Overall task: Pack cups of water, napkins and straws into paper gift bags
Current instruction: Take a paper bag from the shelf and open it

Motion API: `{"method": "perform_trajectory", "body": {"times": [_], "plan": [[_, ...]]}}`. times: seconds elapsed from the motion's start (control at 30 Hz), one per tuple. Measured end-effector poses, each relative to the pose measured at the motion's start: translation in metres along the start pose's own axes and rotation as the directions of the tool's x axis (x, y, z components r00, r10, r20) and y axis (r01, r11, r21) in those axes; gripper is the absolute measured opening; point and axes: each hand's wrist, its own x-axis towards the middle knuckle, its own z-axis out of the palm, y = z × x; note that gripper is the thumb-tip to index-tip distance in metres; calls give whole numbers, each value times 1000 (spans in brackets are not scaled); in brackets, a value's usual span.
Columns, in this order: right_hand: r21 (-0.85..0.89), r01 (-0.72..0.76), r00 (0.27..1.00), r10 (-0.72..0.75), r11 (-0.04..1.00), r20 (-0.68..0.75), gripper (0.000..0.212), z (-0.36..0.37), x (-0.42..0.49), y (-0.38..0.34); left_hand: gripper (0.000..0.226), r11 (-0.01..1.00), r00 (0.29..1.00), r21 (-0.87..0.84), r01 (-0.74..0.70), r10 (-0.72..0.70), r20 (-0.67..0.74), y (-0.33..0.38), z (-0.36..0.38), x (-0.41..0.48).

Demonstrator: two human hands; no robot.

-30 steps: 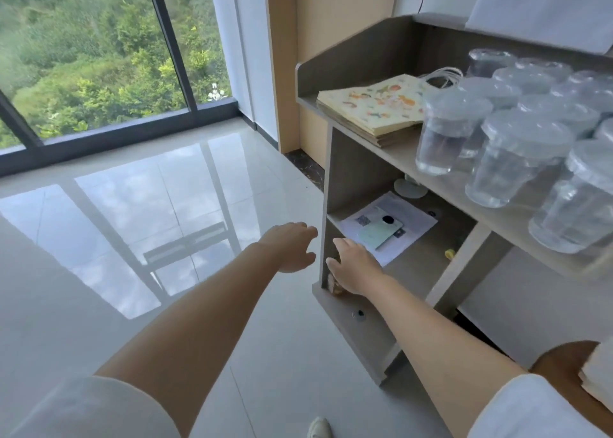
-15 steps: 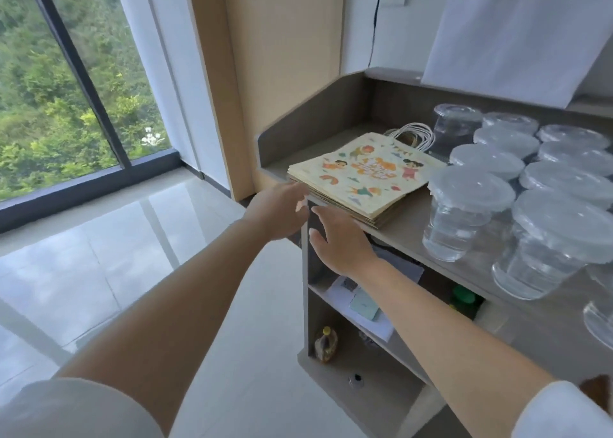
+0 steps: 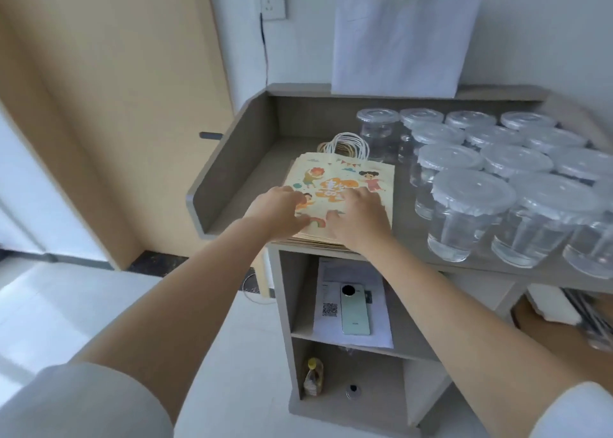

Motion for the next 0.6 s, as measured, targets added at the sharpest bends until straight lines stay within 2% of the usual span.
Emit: {"method": "perform_trajectory", "body": {"times": [0.1,0.2,0.3,0.37,0.47,0.53,0.6], "plan": [[-53,-243,969,244,969,24,58,-11,0,7,46,999,999,-24,42,-42,-17,-4,3,11],[-129,-367,919,381,921,102,60,-18,2,16,43,973,977,-98,211,-212,0,-3,3,20],[-20,-471,865,466,882,185,57,-18,8,23,40,950,957,-121,286,-276,92,2,5,26],[47,-487,865,475,872,159,51,-13,10,25,42,946,951,-132,298,-283,122,4,6,30],[135,-471,882,470,872,44,51,-9,12,25,51,920,935,-173,350,-333,121,3,6,35],[184,-431,894,446,883,-45,52,-11,10,24,55,903,928,-213,373,-362,92,2,8,38],[283,-357,910,400,890,-110,42,-12,6,24,58,884,923,-272,380,-382,48,-1,10,41]]}}
